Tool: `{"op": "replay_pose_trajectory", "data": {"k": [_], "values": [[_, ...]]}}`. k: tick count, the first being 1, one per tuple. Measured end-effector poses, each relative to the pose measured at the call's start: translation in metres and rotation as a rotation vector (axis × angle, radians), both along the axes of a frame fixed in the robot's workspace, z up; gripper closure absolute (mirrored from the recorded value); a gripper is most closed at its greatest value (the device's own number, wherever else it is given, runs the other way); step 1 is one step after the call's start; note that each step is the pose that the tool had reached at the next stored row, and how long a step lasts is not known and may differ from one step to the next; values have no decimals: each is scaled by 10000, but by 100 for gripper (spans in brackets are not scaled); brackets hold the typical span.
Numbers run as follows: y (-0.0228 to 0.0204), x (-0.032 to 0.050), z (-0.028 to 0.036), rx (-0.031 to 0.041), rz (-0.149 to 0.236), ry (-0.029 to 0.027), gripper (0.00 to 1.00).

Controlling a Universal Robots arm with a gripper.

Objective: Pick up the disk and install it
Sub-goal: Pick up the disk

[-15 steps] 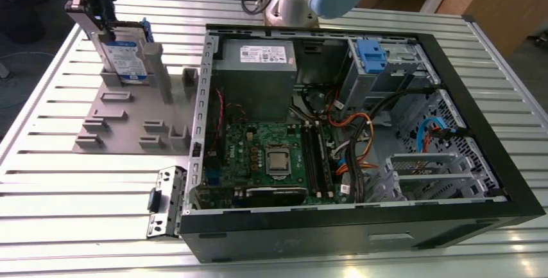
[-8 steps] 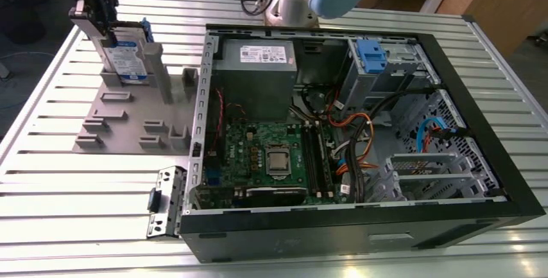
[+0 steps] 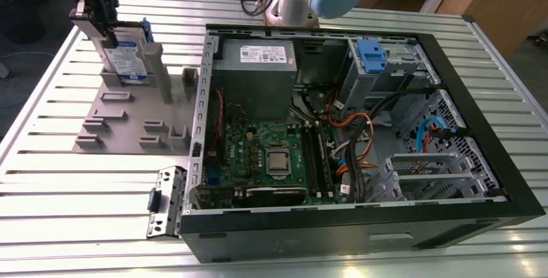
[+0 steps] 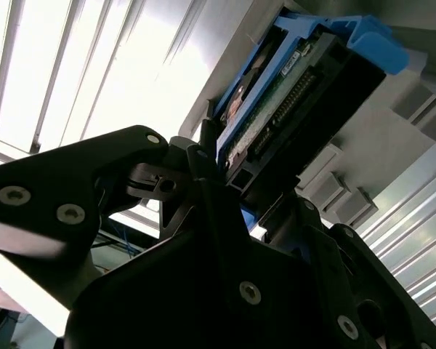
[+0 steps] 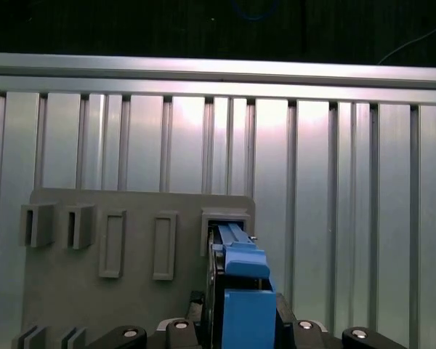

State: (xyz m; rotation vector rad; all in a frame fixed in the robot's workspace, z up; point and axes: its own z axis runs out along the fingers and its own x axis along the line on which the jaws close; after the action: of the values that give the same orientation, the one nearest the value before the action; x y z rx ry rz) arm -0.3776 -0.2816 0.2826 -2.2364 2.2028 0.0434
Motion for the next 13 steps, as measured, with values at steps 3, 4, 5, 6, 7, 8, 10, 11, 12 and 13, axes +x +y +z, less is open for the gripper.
{"op": "replay_pose_trajectory", "data": {"k": [3,4,5,6,7,8,10,11,12,13], "values": [[0,0,0,-2,0,1,55],[0,0,0,-1,0,0,61],[0,0,0,0,0,1,64],[0,0,-1,0,0,-1,64],[0,0,-1,0,0,-1,64],[0,0,-1,0,0,0,64],[0,0,-1,0,0,0,64],[0,0,-3,0,0,0,64],[0,0,-4,0,0,0,64],[0,0,-4,0,0,0,64]]}}
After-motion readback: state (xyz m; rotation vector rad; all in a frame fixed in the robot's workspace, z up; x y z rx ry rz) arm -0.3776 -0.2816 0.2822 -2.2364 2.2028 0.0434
